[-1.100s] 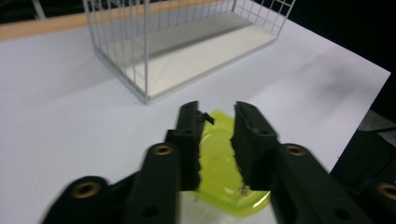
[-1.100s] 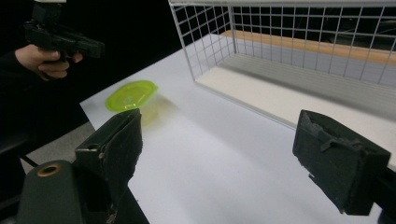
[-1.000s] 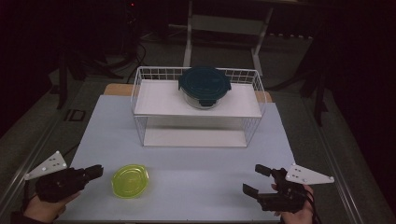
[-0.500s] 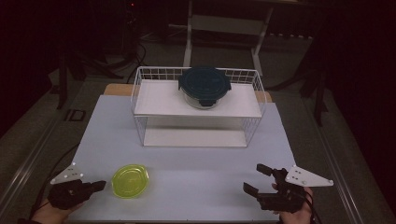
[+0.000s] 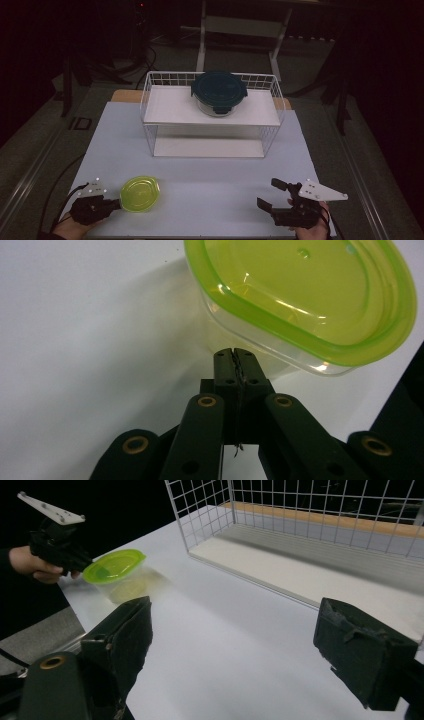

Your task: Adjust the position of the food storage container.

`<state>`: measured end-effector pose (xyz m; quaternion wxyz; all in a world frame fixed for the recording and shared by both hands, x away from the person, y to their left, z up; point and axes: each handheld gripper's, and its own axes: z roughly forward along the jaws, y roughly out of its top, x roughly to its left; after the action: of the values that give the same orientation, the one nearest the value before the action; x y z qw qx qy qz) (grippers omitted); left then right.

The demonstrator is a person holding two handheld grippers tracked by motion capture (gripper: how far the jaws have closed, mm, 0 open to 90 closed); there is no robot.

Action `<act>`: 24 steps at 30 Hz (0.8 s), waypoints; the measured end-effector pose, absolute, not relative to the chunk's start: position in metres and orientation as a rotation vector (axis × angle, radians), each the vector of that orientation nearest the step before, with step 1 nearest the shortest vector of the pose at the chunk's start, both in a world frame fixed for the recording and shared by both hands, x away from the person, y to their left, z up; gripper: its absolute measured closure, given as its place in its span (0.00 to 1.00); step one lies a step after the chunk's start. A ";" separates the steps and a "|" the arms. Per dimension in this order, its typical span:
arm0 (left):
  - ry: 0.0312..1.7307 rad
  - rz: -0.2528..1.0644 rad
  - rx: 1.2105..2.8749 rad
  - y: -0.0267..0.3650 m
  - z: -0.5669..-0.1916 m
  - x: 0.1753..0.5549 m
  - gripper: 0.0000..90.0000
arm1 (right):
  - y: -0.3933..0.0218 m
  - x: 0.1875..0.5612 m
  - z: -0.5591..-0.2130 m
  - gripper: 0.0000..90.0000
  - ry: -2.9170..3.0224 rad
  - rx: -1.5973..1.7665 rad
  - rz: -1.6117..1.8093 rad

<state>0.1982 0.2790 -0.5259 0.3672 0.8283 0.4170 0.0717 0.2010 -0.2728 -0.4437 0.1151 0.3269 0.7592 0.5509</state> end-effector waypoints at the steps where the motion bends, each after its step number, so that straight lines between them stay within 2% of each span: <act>1: 1.070 0.178 2.129 0.278 -0.526 0.199 0.99 | -0.273 0.201 -0.444 0.17 2.224 0.959 1.613; 24: 1.057 0.195 2.143 0.249 -0.526 0.224 0.99 | -0.275 0.200 -0.444 0.17 2.224 0.964 1.620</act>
<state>0.2241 0.2487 -0.5261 0.3636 0.8326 0.4108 0.0759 0.2004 -0.2751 -0.4445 0.1130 0.3285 0.7579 0.5522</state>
